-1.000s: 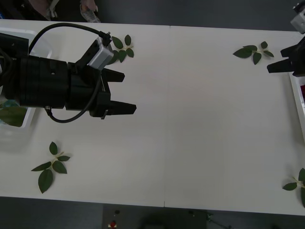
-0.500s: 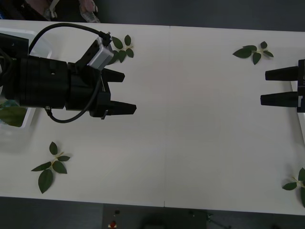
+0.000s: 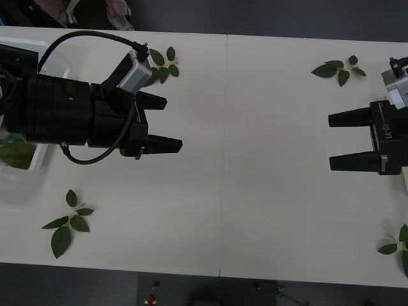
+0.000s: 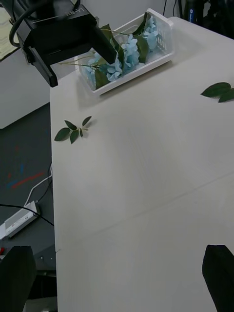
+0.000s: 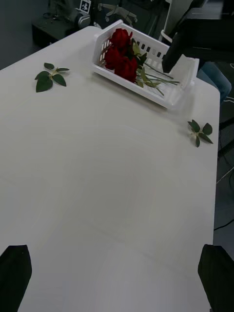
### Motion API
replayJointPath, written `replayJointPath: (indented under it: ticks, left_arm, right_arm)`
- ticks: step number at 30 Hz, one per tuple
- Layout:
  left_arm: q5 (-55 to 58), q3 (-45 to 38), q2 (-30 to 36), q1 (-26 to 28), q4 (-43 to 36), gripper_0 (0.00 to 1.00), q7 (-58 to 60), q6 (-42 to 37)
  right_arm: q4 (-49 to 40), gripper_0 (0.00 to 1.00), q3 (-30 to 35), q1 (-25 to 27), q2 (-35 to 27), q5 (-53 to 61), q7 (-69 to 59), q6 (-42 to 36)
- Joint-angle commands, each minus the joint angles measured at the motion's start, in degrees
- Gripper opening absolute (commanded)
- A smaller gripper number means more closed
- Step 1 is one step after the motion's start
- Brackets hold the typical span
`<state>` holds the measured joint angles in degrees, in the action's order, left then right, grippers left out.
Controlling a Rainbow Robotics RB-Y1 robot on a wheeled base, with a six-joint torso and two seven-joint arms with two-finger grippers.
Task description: Put the red flowers into the right box and the blue flowers into the left box
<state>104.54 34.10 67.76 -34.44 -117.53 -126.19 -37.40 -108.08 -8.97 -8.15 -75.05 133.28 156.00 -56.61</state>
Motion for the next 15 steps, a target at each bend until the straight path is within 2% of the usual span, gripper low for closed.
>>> replayJointPath:
  ticks: [1, 15]
  left_arm:
    - [-0.2, -0.4, 1.0, -0.2, -1.3, 1.0, -1.8, 0.5]
    - [-0.2, -0.4, 1.0, -0.2, -1.3, 1.0, -1.8, 0.5]
  right_arm:
    - [-0.5, 1.0, 0.8, -1.3, 0.7, -0.3, -1.0, -1.2]
    - [-0.5, 1.0, 0.8, -1.3, 0.7, -0.3, -1.0, -1.2]
